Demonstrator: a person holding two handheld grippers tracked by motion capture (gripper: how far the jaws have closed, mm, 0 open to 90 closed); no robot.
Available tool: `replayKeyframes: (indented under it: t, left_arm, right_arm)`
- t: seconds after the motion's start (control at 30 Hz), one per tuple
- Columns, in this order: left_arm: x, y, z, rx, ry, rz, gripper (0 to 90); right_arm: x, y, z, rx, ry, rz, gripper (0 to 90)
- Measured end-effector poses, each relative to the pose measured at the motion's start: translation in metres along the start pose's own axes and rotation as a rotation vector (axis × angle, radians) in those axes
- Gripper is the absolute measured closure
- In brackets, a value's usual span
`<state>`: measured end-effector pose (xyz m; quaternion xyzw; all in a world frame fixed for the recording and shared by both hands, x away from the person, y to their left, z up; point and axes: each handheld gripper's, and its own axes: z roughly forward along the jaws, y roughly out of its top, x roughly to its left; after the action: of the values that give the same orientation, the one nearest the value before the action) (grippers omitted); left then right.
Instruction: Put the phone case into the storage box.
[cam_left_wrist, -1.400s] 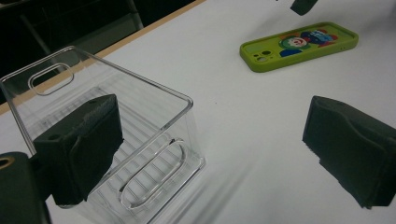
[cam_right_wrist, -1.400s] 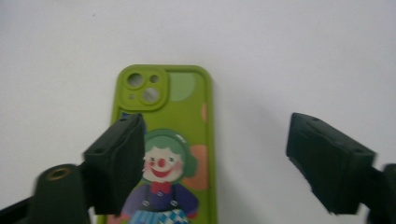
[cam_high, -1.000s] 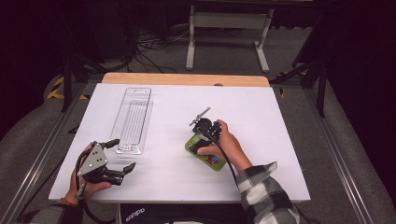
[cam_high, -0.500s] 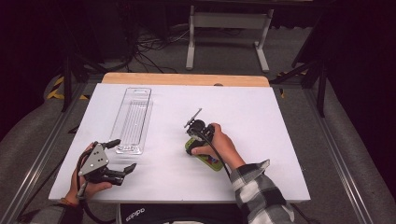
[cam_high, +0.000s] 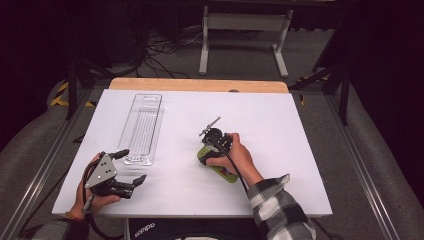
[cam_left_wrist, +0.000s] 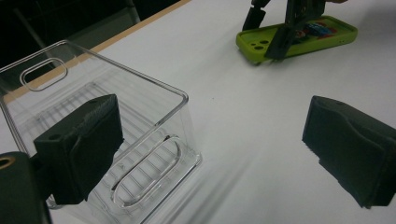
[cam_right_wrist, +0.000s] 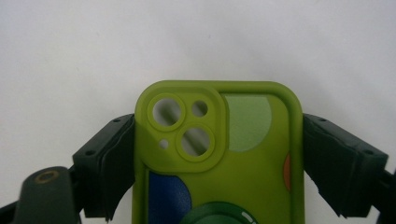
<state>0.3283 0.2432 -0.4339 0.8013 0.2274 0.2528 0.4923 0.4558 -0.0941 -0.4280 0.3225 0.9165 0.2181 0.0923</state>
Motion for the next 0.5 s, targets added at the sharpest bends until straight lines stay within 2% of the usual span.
replayKeyframes:
  t: [0.17,0.23,0.3,0.5]
  left_arm:
    - [0.001,0.0,0.0,0.002,0.005,0.0,5.8]
    - [0.001,0.001,0.0,0.004,0.008,0.009,5.8]
    - [0.001,0.001,0.0,0.003,0.012,0.014,5.9]
    - [0.0,0.001,-0.001,0.0,0.016,0.001,6.1]
  right_arm:
    - [-0.002,-0.005,-0.017,-0.115,-0.003,0.03,16.5]
    - [-0.003,-0.007,-0.021,-0.131,-0.005,0.033,16.5]
    - [-0.004,-0.01,-0.03,-0.169,-0.003,0.039,16.5]
    - [-0.003,-0.016,-0.05,-0.258,-0.017,0.031,16.5]
